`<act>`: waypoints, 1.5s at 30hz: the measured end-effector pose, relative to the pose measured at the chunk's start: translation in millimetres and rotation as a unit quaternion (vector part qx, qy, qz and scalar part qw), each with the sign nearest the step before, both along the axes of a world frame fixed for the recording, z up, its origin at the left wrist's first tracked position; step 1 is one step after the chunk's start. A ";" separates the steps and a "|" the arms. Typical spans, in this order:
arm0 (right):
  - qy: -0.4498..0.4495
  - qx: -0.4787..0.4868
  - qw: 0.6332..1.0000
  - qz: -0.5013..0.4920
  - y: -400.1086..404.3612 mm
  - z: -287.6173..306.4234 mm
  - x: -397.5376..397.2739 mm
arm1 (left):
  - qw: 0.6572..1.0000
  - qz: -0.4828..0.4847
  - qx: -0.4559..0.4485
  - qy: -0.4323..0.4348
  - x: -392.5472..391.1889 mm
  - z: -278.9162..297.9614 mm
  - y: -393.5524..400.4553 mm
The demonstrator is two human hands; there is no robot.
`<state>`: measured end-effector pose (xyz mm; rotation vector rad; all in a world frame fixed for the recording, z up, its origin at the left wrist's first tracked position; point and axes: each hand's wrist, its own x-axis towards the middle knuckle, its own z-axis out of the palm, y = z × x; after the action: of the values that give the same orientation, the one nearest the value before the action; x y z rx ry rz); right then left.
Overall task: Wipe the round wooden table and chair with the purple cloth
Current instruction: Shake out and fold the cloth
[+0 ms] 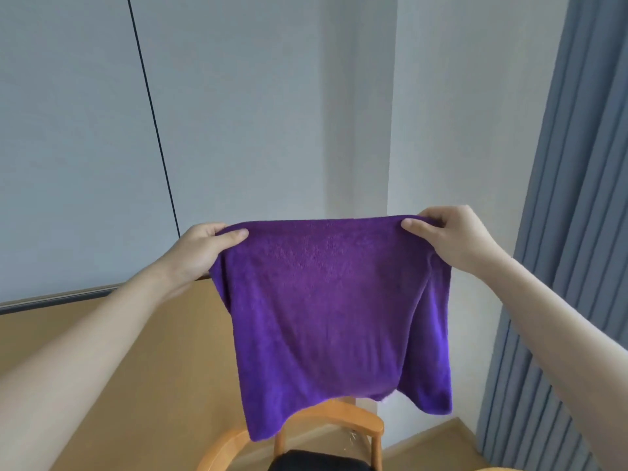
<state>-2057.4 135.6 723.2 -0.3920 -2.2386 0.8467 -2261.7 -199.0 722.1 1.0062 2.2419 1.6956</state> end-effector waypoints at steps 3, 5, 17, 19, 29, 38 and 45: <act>-0.035 -0.005 0.999 -0.027 -1.0 16.1 7.5 | 0.998 0.017 0.044 -0.036 11.0 21.6 18.7; -0.039 -0.181 0.982 0.047 -6.1 19.2 12.4 | 0.994 0.028 0.073 -0.070 22.0 28.1 32.6; 0.000 -0.453 0.815 0.363 -65.2 27.5 26.6 | 0.985 -0.161 -0.045 0.048 111.9 18.8 111.7; 0.011 -0.401 0.834 0.380 -52.9 29.8 42.7 | 0.983 -0.177 -0.023 0.048 110.2 21.6 119.8; -0.132 -0.337 0.908 0.210 15.3 -44.4 102.2 | 0.920 -0.338 0.153 -0.124 134.5 42.6 183.3; 0.129 -0.340 0.925 0.107 7.7 -29.7 150.5 | 0.876 -0.348 0.250 -0.221 133.4 30.8 237.3; 0.113 -0.318 0.936 -0.101 10.1 -56.3 192.1 | 0.732 -0.441 0.103 -0.509 220.3 -143.8 274.1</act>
<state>-1865.3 145.7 666.9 -0.7640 -1.6378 1.4155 -2041.4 75.2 578.3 0.6711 0.6854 1.4255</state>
